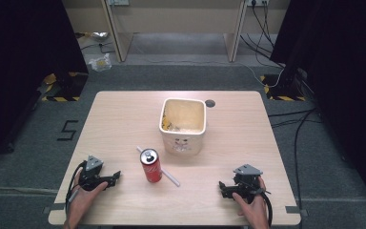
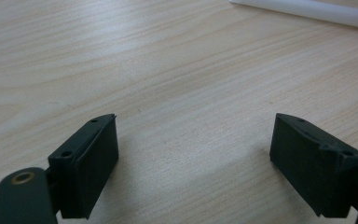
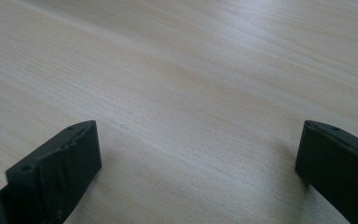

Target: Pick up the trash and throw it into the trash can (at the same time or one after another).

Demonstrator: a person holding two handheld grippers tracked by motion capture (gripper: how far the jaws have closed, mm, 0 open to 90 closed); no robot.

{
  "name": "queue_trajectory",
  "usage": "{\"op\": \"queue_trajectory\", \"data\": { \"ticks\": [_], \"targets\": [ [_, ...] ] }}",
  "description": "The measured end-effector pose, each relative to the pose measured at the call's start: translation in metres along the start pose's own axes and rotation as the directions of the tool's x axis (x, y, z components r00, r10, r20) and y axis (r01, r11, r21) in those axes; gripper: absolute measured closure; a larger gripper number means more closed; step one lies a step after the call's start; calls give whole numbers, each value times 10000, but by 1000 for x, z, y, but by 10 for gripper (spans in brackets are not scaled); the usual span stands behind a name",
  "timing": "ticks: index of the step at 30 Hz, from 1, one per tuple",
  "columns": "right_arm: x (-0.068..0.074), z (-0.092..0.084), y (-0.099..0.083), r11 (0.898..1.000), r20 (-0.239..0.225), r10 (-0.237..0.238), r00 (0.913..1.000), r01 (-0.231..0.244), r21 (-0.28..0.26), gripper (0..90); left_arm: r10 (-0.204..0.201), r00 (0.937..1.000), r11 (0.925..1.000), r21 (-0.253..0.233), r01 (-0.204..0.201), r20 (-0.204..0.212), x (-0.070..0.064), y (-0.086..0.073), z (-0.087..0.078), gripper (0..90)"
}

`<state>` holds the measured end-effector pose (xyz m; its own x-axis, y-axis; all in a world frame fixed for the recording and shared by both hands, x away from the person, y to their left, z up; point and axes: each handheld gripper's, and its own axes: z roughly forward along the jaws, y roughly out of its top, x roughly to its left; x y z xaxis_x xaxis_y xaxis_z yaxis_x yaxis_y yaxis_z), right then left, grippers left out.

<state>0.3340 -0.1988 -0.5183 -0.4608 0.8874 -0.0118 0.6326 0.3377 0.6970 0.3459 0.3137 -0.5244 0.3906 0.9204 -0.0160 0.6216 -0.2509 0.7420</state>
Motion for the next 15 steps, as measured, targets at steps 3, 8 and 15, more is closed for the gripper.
{"op": "queue_trajectory", "data": {
  "ticks": [3,8,15],
  "targets": [
    [0,0,0,10000,-1,-1,10000,1,-1,3,4,10000,10000,2,-4,0,0,0,0,145],
    [0,0,0,10000,11,1,10000,-1,-3,3,-2,10000,10000,2,2,37,0,0,0,143],
    [0,0,0,10000,9,14,10000,-14,-7,3,18,10000,10000,-3,-18,70,0,0,0,146]
  ]
}}
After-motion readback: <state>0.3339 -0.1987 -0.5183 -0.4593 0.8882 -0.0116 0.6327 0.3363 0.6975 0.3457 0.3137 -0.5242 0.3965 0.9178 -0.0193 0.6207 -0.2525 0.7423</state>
